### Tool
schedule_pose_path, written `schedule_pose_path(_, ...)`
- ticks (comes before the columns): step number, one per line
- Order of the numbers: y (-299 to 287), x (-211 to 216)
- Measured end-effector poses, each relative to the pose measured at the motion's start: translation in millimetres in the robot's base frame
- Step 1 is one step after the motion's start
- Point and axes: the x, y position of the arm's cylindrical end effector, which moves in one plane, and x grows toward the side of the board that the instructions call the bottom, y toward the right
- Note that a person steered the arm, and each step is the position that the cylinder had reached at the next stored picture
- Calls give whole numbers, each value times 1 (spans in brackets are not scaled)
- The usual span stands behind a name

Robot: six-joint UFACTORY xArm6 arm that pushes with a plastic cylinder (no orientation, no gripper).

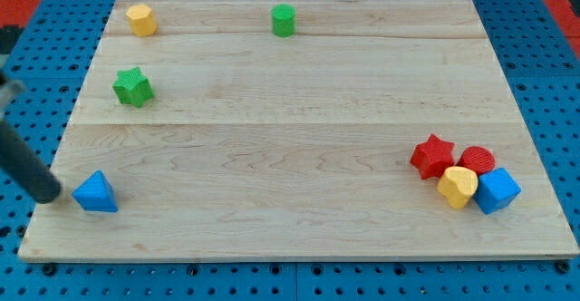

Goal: Push the blue triangle to the left of the yellow heart

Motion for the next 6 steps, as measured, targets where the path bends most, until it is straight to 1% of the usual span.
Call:
schedule_pose_path(1,92,-8)
schedule_pose_path(2,168,-9)
schedule_pose_path(3,141,-9)
schedule_pose_path(4,81,8)
schedule_pose_path(5,95,42)
schedule_pose_path(6,173,37)
